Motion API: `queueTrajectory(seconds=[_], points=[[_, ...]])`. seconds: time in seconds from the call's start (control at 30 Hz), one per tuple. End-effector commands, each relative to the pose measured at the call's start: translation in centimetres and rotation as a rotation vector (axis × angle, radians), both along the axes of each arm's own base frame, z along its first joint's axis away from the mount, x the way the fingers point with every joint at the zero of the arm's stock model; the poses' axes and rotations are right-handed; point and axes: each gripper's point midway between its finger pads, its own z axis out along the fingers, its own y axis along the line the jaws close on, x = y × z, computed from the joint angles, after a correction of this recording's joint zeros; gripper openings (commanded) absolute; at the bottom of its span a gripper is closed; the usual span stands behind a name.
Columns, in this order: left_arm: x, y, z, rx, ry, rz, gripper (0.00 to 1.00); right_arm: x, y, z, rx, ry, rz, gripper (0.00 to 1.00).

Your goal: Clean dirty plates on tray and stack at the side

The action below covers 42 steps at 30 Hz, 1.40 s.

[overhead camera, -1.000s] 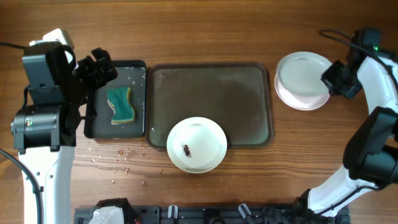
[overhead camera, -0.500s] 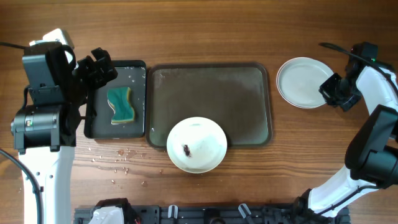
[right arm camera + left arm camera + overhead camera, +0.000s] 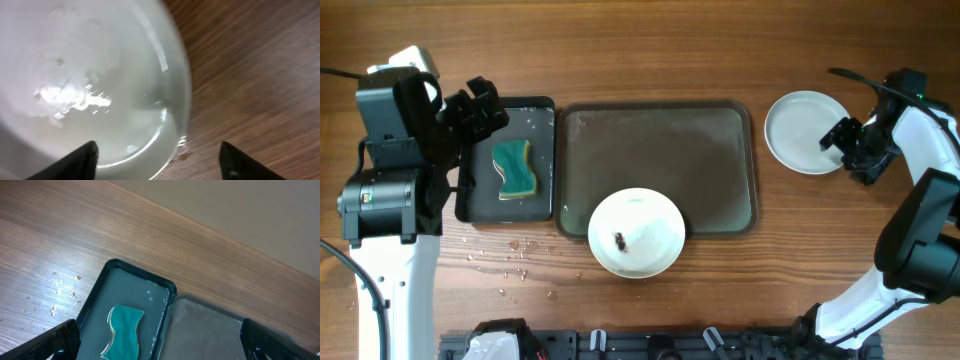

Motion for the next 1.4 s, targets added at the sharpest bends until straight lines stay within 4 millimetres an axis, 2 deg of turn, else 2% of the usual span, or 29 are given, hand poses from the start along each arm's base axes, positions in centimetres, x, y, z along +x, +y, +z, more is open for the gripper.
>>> queueTrajectory(seconds=[0.0,0.3,0.7,0.83,0.97,1.13,1.2,1.37], points=[[-0.1,0.3,0.4,-0.002,-0.013,0.015,1.00,0.5,2.1,0.8,0.065,-0.046,0.094,0.81],[-0.1,0.3,0.4,-0.002,-0.014,0.015,1.00,1.4,5.3,0.8,0.064,-0.053,0.185,0.82],[-0.1,0.3,0.4,-0.002,-0.014,0.015,1.00,4.4,11.1,1.2,0.034,-0.150,0.355,0.82],[-0.1,0.3,0.4,-0.002,-0.014,0.015,1.00,5.2,12.0,1.4,0.012,-0.182,0.384,0.82],[-0.1,0.3,0.4,-0.002,-0.014,0.015,1.00,5.8,11.8,1.4,-0.032,-0.197,0.389,0.81],[-0.1,0.3,0.4,-0.002,-0.014,0.015,1.00,5.6,12.4,1.5,0.004,-0.198,0.395,0.76],[-0.1,0.3,0.4,-0.002,-0.014,0.015,1.00,5.2,13.4,1.6,0.067,-0.196,0.406,0.76],[-0.1,0.3,0.4,-0.002,-0.014,0.015,1.00,3.8,19.7,3.3,0.381,-0.229,0.505,0.76]])
